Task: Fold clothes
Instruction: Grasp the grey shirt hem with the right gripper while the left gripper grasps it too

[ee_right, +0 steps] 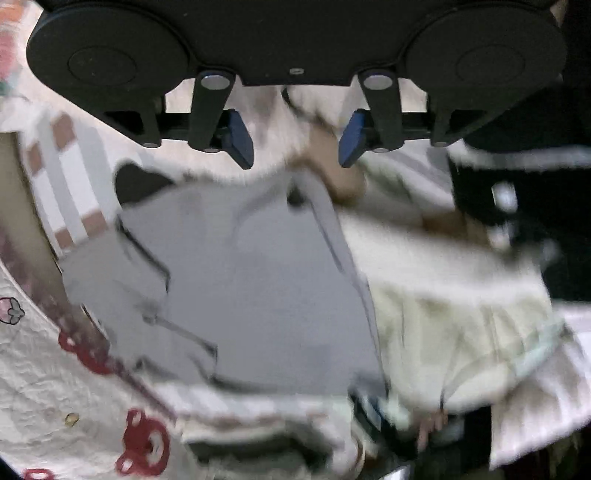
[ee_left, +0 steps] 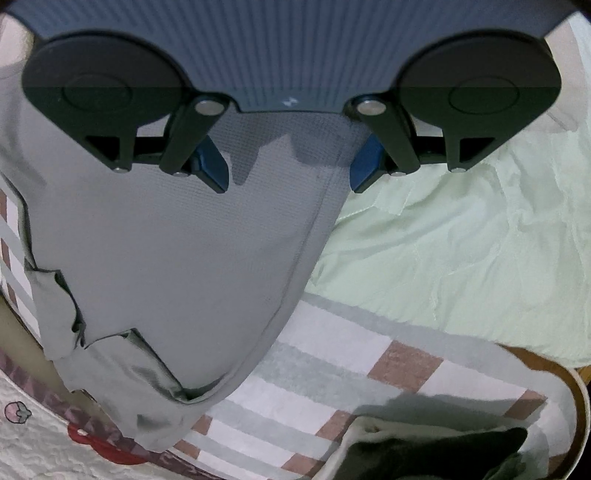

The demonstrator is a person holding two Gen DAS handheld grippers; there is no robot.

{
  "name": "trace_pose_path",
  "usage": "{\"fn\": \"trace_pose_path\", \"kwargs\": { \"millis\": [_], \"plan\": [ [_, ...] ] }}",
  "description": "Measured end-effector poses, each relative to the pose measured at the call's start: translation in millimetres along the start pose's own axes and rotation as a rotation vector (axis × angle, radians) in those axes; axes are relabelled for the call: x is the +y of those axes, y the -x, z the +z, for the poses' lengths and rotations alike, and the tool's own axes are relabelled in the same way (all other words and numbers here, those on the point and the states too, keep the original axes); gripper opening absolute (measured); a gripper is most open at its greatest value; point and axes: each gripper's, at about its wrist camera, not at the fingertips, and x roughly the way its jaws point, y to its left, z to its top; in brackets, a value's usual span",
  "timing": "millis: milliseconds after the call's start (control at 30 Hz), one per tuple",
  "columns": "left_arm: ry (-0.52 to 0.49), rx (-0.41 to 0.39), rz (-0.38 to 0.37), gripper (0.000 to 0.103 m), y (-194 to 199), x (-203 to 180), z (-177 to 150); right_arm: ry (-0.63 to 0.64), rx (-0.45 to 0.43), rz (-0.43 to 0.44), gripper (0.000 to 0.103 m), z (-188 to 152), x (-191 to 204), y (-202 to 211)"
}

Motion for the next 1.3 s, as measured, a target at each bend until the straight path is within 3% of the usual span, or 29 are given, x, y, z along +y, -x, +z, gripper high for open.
{"fn": "trace_pose_path", "kwargs": {
  "millis": [67,133,267,367,500,533,567,600,633,700,800,867,967,1033,1067,1100,1233,1267,1300],
  "plan": [
    [-0.011,0.004,0.013,0.072,0,-3,-1,-0.058,-0.076,0.026,0.060,6,-12,0],
    [-0.032,0.009,0.025,0.072,0,-7,-3,-0.056,-0.074,0.006,0.060,12,-15,-13],
    [-0.066,0.015,0.033,0.072,2,-13,-7,0.079,0.020,-0.058,0.059,13,3,-47],
    [-0.081,0.013,0.011,0.072,5,-14,-11,0.175,0.045,-0.070,0.059,8,16,-64],
    [-0.085,0.010,0.000,0.070,6,-16,-15,0.351,0.068,-0.164,0.059,-1,35,-79],
    [-0.080,0.012,0.008,0.070,5,-16,-14,0.398,0.075,-0.187,0.053,-3,40,-83],
    [-0.076,0.016,0.017,0.070,4,-17,-14,0.441,0.079,-0.209,0.028,-6,45,-85],
    [-0.077,0.018,0.025,0.068,3,-17,-13,0.479,0.073,-0.228,0.014,-8,50,-84],
    [-0.081,0.018,0.033,0.065,2,-17,-13,0.510,0.065,-0.243,0.006,-8,53,-82],
    [-0.119,0.006,0.057,0.036,2,-19,-12,0.553,0.023,-0.279,0.006,-8,57,-74],
    [-0.142,-0.013,0.098,0.019,4,-12,-8,0.561,-0.018,-0.287,0.006,-7,58,-60],
    [-0.121,-0.020,0.087,0.010,6,-3,-6,0.535,-0.025,-0.270,0.006,-5,55,-53],
    [-0.095,-0.015,0.082,0.012,7,7,-5,0.495,-0.030,-0.266,0.006,-4,47,-52],
    [-0.085,0.010,0.088,0.048,5,11,-7,0.472,-0.039,-0.259,0.006,-4,43,-54],
    [-0.079,0.031,0.086,0.081,3,12,-9,0.467,-0.041,-0.254,0.006,-4,42,-54],
    [-0.087,0.050,0.081,0.085,0,13,-11,0.459,-0.045,-0.249,0.006,-4,43,-55],
    [-0.090,0.086,0.075,0.084,-8,11,-14,0.434,-0.066,-0.245,0.006,-4,41,-57],
    [-0.082,0.087,0.059,0.074,-9,11,-14,0.424,-0.075,-0.242,0.006,-4,40,-58],
    [-0.070,0.080,0.018,0.048,-8,12,-14,0.414,-0.079,-0.234,0.006,-3,38,-60]
  ]
}}
